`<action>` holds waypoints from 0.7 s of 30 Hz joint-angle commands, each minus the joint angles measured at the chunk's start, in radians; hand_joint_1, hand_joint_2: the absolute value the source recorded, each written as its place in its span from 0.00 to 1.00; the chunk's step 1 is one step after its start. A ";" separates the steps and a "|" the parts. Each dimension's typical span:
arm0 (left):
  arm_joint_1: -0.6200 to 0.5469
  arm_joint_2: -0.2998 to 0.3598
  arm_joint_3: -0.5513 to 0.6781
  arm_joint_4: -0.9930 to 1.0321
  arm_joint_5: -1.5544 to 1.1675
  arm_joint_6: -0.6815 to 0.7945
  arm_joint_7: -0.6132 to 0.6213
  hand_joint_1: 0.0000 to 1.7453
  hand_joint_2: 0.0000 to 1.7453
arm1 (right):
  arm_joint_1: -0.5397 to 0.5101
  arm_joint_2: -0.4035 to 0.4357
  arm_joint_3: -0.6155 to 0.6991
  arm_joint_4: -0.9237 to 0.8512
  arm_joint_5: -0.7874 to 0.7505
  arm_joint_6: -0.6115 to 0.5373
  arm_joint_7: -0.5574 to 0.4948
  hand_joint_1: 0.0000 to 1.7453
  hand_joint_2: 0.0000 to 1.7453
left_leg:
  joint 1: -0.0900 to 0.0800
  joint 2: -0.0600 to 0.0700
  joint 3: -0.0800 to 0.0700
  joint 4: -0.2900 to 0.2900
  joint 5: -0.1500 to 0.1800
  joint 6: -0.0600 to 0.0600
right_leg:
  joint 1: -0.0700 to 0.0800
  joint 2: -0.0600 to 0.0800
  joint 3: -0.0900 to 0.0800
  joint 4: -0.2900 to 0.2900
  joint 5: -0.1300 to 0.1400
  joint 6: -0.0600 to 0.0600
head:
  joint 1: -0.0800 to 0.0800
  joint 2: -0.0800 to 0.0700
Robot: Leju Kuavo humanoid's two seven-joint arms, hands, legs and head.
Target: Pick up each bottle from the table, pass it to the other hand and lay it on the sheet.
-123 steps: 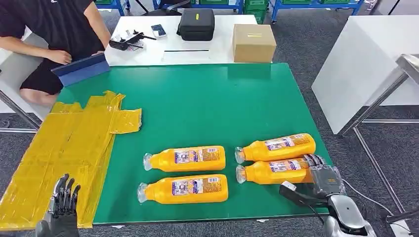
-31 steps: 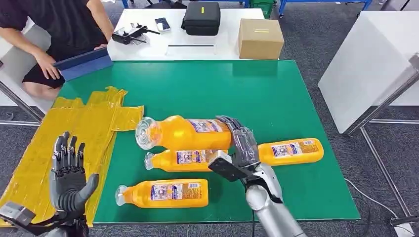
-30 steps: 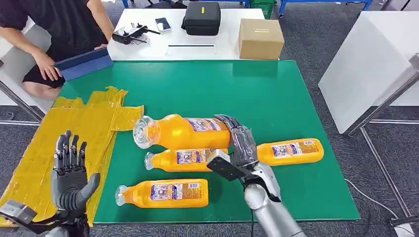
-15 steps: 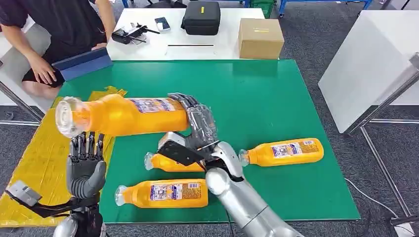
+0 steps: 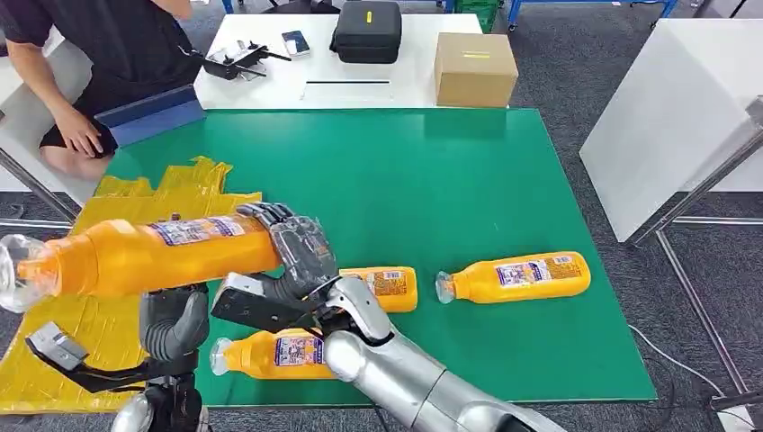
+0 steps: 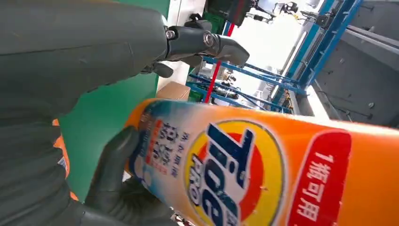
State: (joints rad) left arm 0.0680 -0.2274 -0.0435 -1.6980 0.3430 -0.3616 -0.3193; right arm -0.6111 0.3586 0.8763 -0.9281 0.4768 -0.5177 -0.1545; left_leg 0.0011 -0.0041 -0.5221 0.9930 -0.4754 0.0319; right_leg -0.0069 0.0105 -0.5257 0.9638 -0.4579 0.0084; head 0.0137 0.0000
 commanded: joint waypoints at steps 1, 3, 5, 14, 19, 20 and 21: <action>0.008 0.010 -0.028 -0.042 0.009 0.019 0.017 0.00 1.00 | -0.091 -0.010 0.225 0.117 -0.106 0.004 0.077 0.84 1.00 | 0.000 0.002 0.000 0.000 0.000 -0.002 | 0.000 0.001 -0.001 0.000 0.001 -0.001 | 0.000 0.000; 0.008 0.011 -0.031 -0.044 0.012 0.023 0.019 0.00 1.00 | -0.100 -0.010 0.264 0.128 -0.137 0.008 0.089 0.87 1.00 | 0.000 0.002 -0.001 0.000 0.000 -0.003 | 0.000 0.001 -0.002 0.001 0.000 -0.001 | 0.000 0.000; 0.006 0.015 -0.030 -0.038 0.015 0.025 0.018 0.00 1.00 | -0.102 -0.010 0.282 0.135 -0.148 0.014 0.095 0.87 1.00 | 0.000 0.001 0.000 0.000 0.000 -0.002 | 0.000 0.000 -0.001 0.000 0.000 -0.001 | 0.000 0.000; -0.054 0.037 -0.040 0.060 0.065 -0.018 0.021 0.00 1.00 | -0.143 -0.010 0.289 0.220 -0.172 -0.005 0.114 0.91 1.00 | 0.000 -0.003 -0.001 -0.001 0.002 -0.002 | 0.000 -0.004 -0.001 0.000 0.001 -0.001 | 0.000 0.000; -0.066 0.039 -0.041 0.069 0.067 -0.021 0.021 0.00 1.00 | -0.143 -0.010 0.280 0.234 -0.169 -0.002 0.109 0.90 1.00 | 0.000 -0.002 0.000 0.000 0.001 -0.001 | 0.000 -0.003 -0.001 0.000 0.000 0.000 | 0.000 0.000; -0.066 0.039 -0.041 0.069 0.067 -0.021 0.021 0.00 1.00 | -0.143 -0.010 0.280 0.234 -0.169 -0.002 0.109 0.90 1.00 | 0.000 -0.003 0.000 -0.001 0.002 -0.002 | -0.001 -0.004 -0.001 -0.001 0.001 -0.001 | 0.000 0.000; -0.066 0.039 -0.041 0.069 0.067 -0.021 0.021 0.00 1.00 | -0.143 -0.010 0.280 0.234 -0.169 -0.002 0.109 0.90 1.00 | 0.000 -0.002 0.000 0.000 0.001 -0.002 | 0.000 -0.003 -0.001 -0.001 0.000 0.000 | 0.000 0.000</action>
State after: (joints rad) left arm 0.0648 -0.2178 -0.0545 -1.7044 0.4097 -0.3670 -0.3017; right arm -0.7042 0.3605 1.1055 -0.8003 0.3056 -0.5272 -0.0465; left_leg 0.0012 -0.0040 -0.5219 0.9933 -0.4753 0.0319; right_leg -0.0069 0.0107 -0.5268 0.9638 -0.4579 0.0083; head 0.0137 0.0000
